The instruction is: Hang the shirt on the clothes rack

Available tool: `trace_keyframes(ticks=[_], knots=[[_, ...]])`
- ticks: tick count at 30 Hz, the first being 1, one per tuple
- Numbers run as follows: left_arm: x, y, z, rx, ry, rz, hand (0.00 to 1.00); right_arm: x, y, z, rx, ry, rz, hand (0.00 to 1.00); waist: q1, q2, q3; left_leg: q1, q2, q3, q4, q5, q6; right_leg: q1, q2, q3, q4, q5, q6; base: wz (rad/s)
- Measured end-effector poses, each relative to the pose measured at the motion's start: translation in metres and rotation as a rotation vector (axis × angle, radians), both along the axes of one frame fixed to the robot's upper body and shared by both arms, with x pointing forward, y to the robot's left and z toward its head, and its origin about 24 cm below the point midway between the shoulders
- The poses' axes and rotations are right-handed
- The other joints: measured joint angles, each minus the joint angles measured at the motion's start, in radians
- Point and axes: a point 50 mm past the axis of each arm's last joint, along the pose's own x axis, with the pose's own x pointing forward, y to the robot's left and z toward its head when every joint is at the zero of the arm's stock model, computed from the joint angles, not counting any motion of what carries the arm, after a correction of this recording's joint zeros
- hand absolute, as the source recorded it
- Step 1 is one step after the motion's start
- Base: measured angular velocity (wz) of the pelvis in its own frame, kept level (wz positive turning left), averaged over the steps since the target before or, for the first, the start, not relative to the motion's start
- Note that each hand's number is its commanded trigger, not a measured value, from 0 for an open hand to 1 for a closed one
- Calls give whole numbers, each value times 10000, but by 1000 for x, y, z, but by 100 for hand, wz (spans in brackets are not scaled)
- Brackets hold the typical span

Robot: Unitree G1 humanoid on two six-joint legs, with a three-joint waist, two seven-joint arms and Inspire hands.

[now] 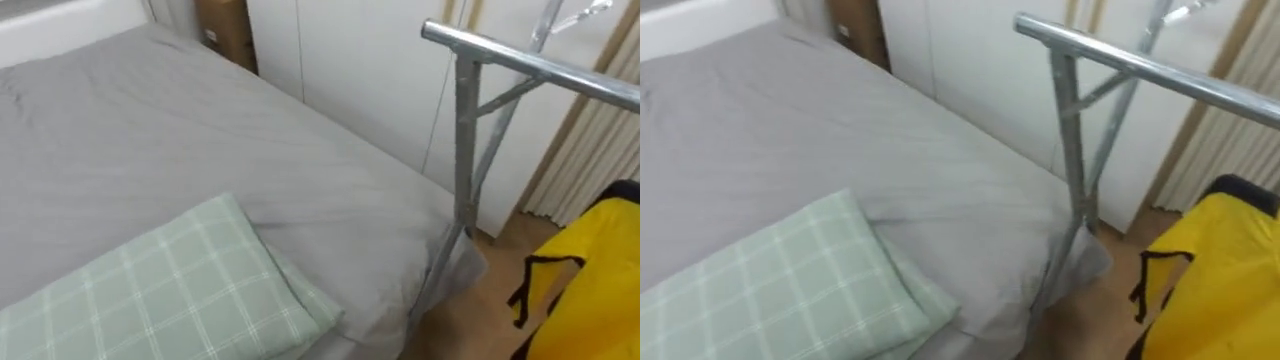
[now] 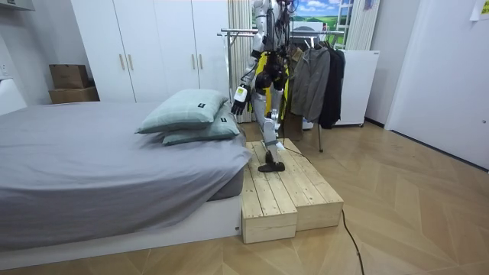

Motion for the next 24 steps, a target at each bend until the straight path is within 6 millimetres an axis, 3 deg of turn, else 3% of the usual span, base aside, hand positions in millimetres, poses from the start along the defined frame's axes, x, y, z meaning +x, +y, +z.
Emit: trace_keyframes(ticks=[3,4,5,7,8,9,11,12,13,14,17,21,24], knots=[[-2,6,1,131,179,35,0,-9,3,-2,32,290,117,0,-5,-76,-85,-84,-144,-193,46,-72,255,-48,-374,136,313,144,3,24],[-3,8,1,184,297,53,0,-18,2,-3,27,489,36,0,-93,-122,-167,-162,-241,-390,45,-71,379,-108,-483,429,334,200,54,39],[-4,9,1,216,365,59,0,-22,1,-3,-61,597,-8,0,-180,-121,-182,-218,-326,-670,46,-46,480,-89,-507,653,306,380,77,59],[-5,10,1,250,535,102,0,-30,-1,-3,-143,790,-145,0,-461,-117,-173,-258,-479,-1097,11,2,677,-113,-640,1613,303,551,263,64],[-8,10,1,267,699,123,0,-34,-3,-3,-218,839,-368,0,-606,-91,-166,-239,-598,-1408,4,8,798,-121,-691,2505,292,603,347,54],[-10,11,1,281,778,142,0,-36,-4,-3,-263,873,-521,0,-634,-73,-168,-225,-639,-1534,14,8,836,-123,-702,2892,300,624,373,60],[-14,16,2,508,1134,55,0,-44,-6,-3,-471,1100,-750,0,-751,-45,-162,-210,-795,-2129,28,10,999,-121,-625,4315,272,669,425,67],[-16,18,2,600,1243,-18,0,-46,-6,-3,-541,1243,-635,0,-836,-48,-158,-214,-839,-2344,24,24,1039,-123,-596,4699,192,681,441,88],[-21,22,3,776,1460,-204,0,-52,-7,-3,-751,1682,-141,0,-929,-45,-162,-225,-923,-2688,17,34,1100,-54,-528,5501,43,719,504,76],[-25,25,3,915,1652,-353,0,-58,-8,-3,-940,2066,304,0,-908,-8,-149,-224,-945,-2875,25,34,1110,59,-471,5966,-106,870,746,64],[-48,28,3,1078,2536,-533,0,-71,-7,-3,-1047,2798,767,0,-877,16,-103,-249,-1087,-3191,38,48,1137,296,-492,6204,-183,915,1008,34],[-58,25,3,1084,3028,-803,0,-77,-5,-3,-952,3318,869,0,-919,9,-41,-379,-1107,-3716,213,38,1174,511,-538,6294,-182,883,1076,43],[-63,23,2,1017,3152,-771,0,-80,-3,-3,-792,3600,975,0,-957,-76,-5,-406,-1221,-4351,438,-8,1249,868,-546,6976,-174,813,1187,66]])
